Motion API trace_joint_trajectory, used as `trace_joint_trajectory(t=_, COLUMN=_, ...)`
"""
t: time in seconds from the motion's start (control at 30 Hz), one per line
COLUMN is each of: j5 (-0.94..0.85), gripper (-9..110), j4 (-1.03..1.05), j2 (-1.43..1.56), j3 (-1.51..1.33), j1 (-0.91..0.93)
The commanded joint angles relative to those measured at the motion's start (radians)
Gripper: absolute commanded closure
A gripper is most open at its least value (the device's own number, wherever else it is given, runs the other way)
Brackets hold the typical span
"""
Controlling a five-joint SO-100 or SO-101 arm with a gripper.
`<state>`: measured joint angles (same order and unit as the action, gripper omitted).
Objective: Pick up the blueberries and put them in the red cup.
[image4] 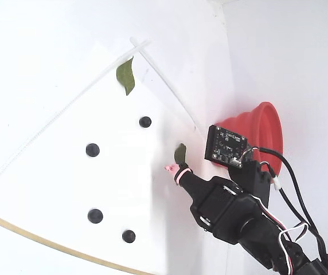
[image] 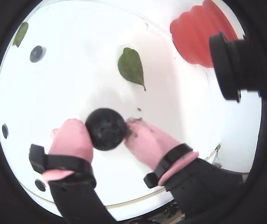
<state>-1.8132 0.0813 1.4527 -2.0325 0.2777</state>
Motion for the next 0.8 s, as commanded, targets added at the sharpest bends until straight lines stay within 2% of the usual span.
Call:
trace_joint_trajectory(t=0.0, j5=0.014, gripper=87, j4=0.012, j2=0.146, j3=0.049, j1=0.003)
trace_joint_trajectory(t=0.77, j5=0.017, gripper=87, j4=0.071, j2=0.262, j3=0.121, j1=0.057)
